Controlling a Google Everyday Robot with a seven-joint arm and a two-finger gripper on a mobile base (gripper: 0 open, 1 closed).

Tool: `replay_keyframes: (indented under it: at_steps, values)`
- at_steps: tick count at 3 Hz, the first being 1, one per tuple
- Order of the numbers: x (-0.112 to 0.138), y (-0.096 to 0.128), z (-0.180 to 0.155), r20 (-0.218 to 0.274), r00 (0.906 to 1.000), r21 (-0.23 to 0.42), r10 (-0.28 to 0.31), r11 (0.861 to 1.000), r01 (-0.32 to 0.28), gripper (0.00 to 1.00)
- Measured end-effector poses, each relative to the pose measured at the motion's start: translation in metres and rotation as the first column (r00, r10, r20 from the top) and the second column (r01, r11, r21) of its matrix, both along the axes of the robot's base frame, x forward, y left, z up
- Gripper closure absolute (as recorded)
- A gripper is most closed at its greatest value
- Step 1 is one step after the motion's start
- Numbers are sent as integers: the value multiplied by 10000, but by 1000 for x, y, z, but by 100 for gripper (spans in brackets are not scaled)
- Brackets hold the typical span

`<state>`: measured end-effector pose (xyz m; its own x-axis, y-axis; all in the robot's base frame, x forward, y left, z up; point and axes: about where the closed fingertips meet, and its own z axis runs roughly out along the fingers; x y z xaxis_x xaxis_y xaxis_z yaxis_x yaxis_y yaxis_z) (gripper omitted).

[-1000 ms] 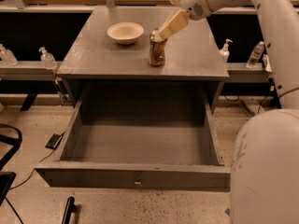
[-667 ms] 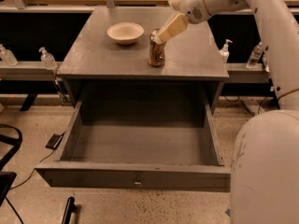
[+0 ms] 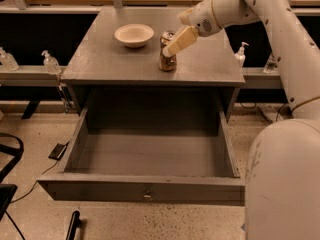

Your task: Place orange can into top drawer

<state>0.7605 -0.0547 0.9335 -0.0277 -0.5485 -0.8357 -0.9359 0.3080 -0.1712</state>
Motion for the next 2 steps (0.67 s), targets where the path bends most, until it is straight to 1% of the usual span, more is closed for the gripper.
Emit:
replay_keyframes:
  at_steps: [1,2]
  values:
    - [-1,10,-15,-315,9989,106,339,9994,-335,4]
    - [6,22,-28,-511,9973,197,521,9985,-511,28]
